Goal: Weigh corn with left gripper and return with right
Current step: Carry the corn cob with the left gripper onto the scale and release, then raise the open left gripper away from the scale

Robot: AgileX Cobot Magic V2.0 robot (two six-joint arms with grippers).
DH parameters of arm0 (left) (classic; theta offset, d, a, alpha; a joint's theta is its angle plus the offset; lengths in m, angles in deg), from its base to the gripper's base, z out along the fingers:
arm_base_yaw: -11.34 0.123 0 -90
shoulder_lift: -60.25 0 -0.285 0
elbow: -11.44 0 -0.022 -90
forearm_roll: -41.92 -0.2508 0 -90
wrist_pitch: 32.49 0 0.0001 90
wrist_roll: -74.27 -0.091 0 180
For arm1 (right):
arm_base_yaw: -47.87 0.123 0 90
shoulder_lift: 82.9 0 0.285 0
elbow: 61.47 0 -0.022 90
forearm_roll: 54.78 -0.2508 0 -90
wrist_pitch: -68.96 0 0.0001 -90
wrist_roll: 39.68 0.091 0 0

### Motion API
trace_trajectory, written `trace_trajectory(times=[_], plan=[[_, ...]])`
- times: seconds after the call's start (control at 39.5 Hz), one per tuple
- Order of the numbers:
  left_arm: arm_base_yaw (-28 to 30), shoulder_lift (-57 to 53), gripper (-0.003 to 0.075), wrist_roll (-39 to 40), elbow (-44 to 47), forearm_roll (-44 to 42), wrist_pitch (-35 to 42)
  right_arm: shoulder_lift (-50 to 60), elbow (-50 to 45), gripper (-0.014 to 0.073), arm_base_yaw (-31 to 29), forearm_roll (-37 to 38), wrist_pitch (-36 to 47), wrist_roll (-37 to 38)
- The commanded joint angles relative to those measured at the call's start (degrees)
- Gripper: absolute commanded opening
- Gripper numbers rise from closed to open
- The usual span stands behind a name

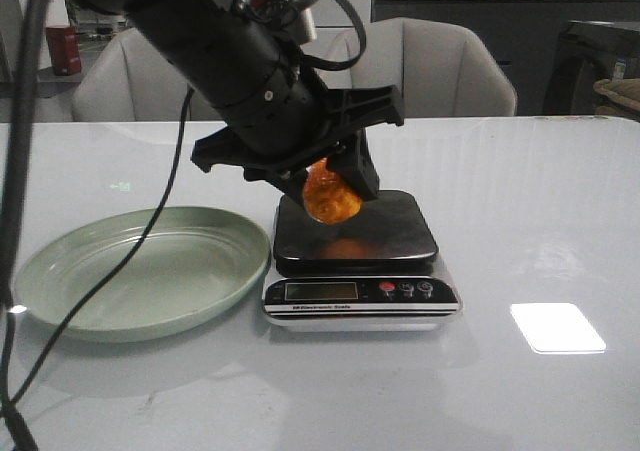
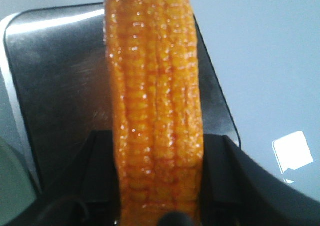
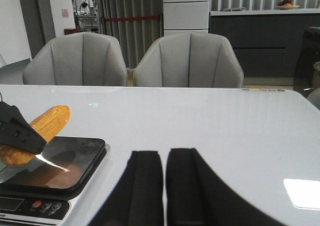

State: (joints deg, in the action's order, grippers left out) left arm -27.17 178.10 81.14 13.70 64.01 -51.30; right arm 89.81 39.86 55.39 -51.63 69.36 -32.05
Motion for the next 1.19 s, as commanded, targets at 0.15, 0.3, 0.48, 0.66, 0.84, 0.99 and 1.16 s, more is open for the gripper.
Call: trace_trajectory(times=[0.15,0.3,0.48,0.66,0.84,0.99,1.16], plan=[[-0.74,-0.73,0.0550,0.45,-2.95,2.40,1.95,1.17,-0.62,0.0195,-0.38,0.70,4.69,-0.23],[-0.87,-0.73,0.0616,0.34,-4.38,2.30,-1.95,1.17,-0.62,0.0195,-0.38,0.70,4.69,-0.23],[-0.10,-2.75,0.0586,0.34,-6.19,-0.55,-5.81,1.17,-0.62,0.0195,-0.38,0.70,4.69,-0.23],[0.94,-8.77,0.0537,0.34,-5.67,-2.72,-7.49,1.17,-0.62,0.0195,-0.38,0.70,4.69,-0.23],[1.03,-17.63,0.0493,0.34,-0.65,-8.67,-7.99,1.17,-0.62,0.0195,-0.38,0.70,4.69,-0.23],[1.03,-26.83,0.0489,0.34,7.13,-12.06,-7.99,1.17,-0.62,0.0195,-0.38,0.70,4.69,-0.23],[1.03,-39.51,0.0489,0.34,16.70,-14.70,-7.79,1.11,-0.62,0.0195,-0.38,0.70,4.69,-0.23]])
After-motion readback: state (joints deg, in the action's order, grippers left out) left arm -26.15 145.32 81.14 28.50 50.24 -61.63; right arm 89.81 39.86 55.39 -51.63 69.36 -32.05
